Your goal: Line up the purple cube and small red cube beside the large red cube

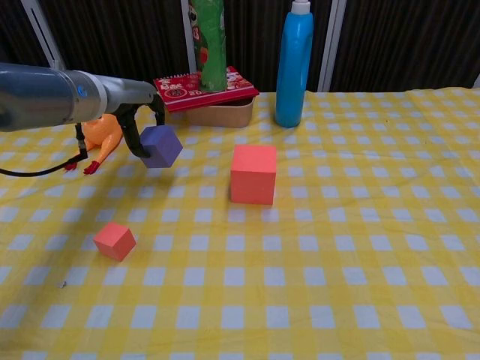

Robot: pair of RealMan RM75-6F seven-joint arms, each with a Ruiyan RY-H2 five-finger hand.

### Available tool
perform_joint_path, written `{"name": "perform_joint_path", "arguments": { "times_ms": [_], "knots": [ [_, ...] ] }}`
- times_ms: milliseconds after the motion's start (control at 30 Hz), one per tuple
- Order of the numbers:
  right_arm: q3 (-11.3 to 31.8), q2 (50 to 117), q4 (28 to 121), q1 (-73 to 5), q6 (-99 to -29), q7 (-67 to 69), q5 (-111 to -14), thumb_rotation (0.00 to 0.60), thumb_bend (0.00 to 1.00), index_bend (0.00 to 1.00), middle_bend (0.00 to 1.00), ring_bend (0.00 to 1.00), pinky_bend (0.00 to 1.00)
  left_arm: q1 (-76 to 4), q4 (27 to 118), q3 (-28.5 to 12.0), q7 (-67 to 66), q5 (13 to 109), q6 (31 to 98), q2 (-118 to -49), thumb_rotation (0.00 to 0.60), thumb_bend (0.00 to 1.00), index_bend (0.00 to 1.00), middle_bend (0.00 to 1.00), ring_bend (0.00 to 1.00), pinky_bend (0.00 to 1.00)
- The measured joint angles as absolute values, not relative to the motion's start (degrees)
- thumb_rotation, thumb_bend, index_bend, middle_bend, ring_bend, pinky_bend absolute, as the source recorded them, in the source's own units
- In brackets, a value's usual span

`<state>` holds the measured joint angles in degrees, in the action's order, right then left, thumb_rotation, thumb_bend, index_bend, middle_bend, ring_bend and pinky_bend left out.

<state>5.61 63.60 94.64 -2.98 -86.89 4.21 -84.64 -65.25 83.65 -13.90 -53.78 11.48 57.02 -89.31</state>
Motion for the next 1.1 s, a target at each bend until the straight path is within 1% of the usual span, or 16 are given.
{"name": "perform_joint_path", "arguments": {
  "times_ms": [100,200,333,500,1100],
  "knots": [
    [5.56,63.56,94.66,-2.99,-86.91,4.28,-84.78,0.600,0.37,0.00,0.00,0.00,0.04,-68.40,84.23,-15.31,-57.55,5.72,61.28,-92.45,0.600,0.35,0.44,0.00,0.00,0.04],
    [5.54,63.56,94.70,-2.96,-86.96,4.46,-84.83,0.600,0.37,0.00,0.00,0.00,0.04,-70.36,83.98,-16.91,-59.17,2.83,63.08,-94.84,0.600,0.35,0.44,0.00,0.00,0.04],
    [5.48,63.54,94.74,-2.92,-87.09,4.64,-85.04,0.600,0.37,0.00,0.00,0.00,0.04,-71.77,82.11,-18.07,-60.26,1.32,64.24,-97.20,0.600,0.35,0.44,0.00,0.00,0.04],
    [5.53,63.44,94.74,-2.86,-87.26,5.17,-85.10,0.600,0.37,0.00,0.00,0.00,0.04,-72.95,79.38,-18.73,-61.84,0.57,64.83,-99.69,0.600,0.35,0.44,0.00,0.00,0.04],
    [5.50,63.28,94.94,-2.81,-87.39,5.67,-85.29,0.600,0.37,0.00,0.00,0.00,0.04,-73.96,74.50,-21.07,-64.16,-0.40,63.65,-103.52,0.600,0.35,0.43,0.00,0.00,0.04]
  ]
}}
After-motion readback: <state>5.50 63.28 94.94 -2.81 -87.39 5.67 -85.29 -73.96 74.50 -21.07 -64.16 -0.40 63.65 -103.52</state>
